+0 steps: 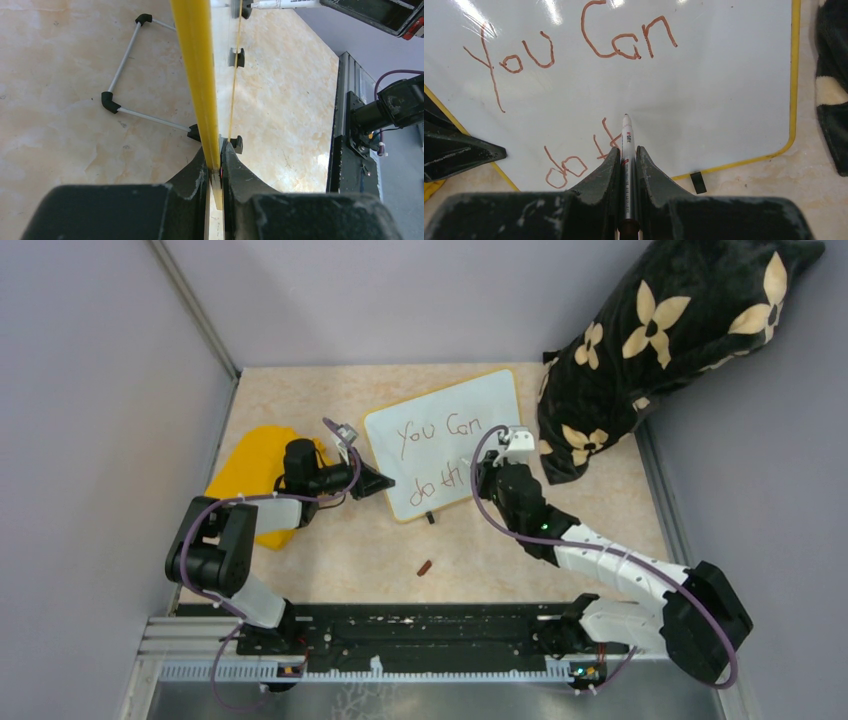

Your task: Write a sentence on the whiteboard

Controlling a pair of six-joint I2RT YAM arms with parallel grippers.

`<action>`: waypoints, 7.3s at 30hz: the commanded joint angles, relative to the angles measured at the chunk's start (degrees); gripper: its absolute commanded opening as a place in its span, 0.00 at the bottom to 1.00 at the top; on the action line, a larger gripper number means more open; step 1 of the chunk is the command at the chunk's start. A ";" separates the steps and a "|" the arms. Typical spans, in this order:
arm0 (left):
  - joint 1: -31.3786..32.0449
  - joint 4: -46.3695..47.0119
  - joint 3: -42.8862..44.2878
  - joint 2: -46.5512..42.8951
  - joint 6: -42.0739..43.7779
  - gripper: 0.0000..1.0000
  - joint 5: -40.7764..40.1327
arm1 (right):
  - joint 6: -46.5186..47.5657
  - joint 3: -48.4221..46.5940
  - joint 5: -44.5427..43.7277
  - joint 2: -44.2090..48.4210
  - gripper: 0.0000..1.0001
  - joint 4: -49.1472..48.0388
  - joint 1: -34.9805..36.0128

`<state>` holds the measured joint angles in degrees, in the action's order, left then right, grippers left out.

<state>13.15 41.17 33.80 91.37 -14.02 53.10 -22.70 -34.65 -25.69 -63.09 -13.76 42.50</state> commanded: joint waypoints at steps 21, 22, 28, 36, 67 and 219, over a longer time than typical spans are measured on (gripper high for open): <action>1.27 -6.62 -0.95 1.56 5.93 0.00 -3.57 | -2.27 -2.41 0.88 -2.59 0.00 -0.73 -2.48; 1.27 -6.63 -0.94 1.55 5.94 0.00 -3.59 | -2.34 -2.31 0.76 -2.50 0.00 -0.60 -2.53; 1.27 -6.63 -0.94 1.52 5.88 0.00 -3.60 | -2.55 -1.59 0.38 -1.81 0.00 0.31 -2.53; 1.27 -6.63 -0.94 1.53 5.85 0.00 -3.62 | -3.05 -1.90 2.05 0.35 0.00 0.18 -2.51; 1.44 -7.02 -0.96 1.44 6.02 0.00 -3.79 | -2.42 -0.06 1.71 0.19 0.00 1.91 -2.59; 3.08 -9.73 -0.15 0.85 7.87 0.00 -5.25 | -3.84 1.08 0.91 -1.98 0.00 8.46 -7.15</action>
<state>15.03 38.54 34.83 90.59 -12.19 50.94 -26.83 -33.26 -25.78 -64.60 -4.54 36.49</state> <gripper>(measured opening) 0.143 0.114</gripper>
